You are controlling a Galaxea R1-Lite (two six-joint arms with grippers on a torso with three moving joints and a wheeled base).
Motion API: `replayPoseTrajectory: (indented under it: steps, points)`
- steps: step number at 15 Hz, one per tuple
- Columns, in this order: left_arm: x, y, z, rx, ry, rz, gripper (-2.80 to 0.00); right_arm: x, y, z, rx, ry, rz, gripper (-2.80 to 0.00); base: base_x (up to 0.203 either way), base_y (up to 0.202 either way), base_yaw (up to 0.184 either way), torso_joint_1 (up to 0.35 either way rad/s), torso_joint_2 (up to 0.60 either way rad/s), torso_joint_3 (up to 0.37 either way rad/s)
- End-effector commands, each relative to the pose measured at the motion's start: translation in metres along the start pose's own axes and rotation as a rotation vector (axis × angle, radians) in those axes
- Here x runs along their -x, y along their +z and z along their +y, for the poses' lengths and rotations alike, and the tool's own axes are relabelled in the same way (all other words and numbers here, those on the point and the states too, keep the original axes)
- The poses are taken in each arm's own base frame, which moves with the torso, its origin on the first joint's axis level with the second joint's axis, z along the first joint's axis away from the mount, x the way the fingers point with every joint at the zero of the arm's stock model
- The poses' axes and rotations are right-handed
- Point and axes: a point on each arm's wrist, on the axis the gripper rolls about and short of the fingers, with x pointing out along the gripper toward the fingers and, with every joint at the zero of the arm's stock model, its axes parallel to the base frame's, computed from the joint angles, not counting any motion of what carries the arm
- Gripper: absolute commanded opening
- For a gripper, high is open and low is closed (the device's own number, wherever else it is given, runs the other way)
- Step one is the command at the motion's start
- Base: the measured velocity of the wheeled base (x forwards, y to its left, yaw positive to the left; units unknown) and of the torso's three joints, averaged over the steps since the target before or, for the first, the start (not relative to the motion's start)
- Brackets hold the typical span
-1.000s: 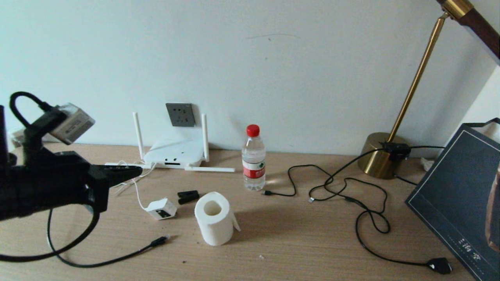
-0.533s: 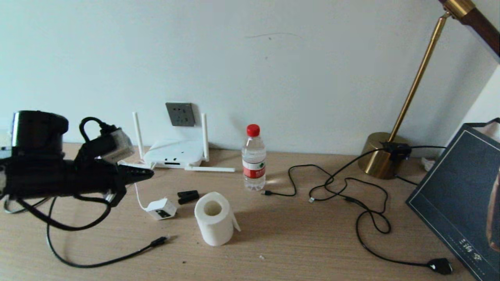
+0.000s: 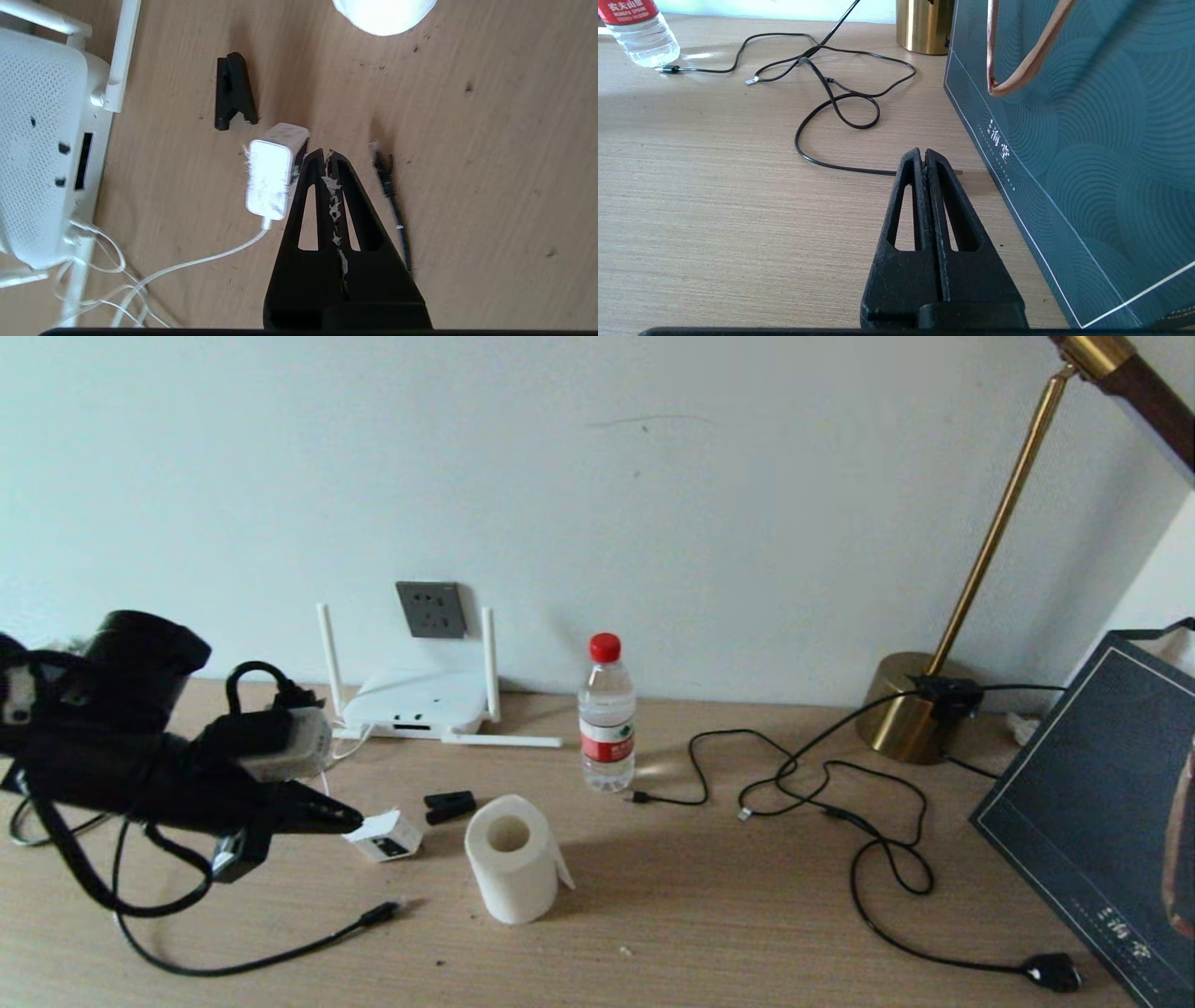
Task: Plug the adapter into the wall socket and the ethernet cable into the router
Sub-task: Pick up plug
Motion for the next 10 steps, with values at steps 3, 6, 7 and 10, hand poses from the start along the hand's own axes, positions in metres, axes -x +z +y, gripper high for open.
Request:
replayPoseTrajectory:
  steps: [3,6,7,10]
  points:
    - [-0.013,-0.004,0.012,-0.016,-0.028,0.021,0.0,0.0,0.0,0.0,0.0,0.0,0.0,-2.8,0.0,0.0,0.0,0.0,0.0,0.0]
    - [-0.027,-0.015,0.019,-0.057,-0.06,0.032,0.0,0.0,0.0,0.0,0.0,0.0,0.0,-2.8,0.0,0.0,0.0,0.0,0.0,0.0]
    - [-0.031,-0.021,0.023,-0.061,-0.067,0.034,0.0,0.0,0.0,0.0,0.0,0.0,0.0,-2.8,0.0,0.0,0.0,0.0,0.0,0.0]
    - [-0.043,-0.028,0.03,-0.054,-0.09,0.023,0.0,0.0,0.0,0.0,0.0,0.0,0.0,-2.8,0.0,0.0,0.0,0.0,0.0,0.0]
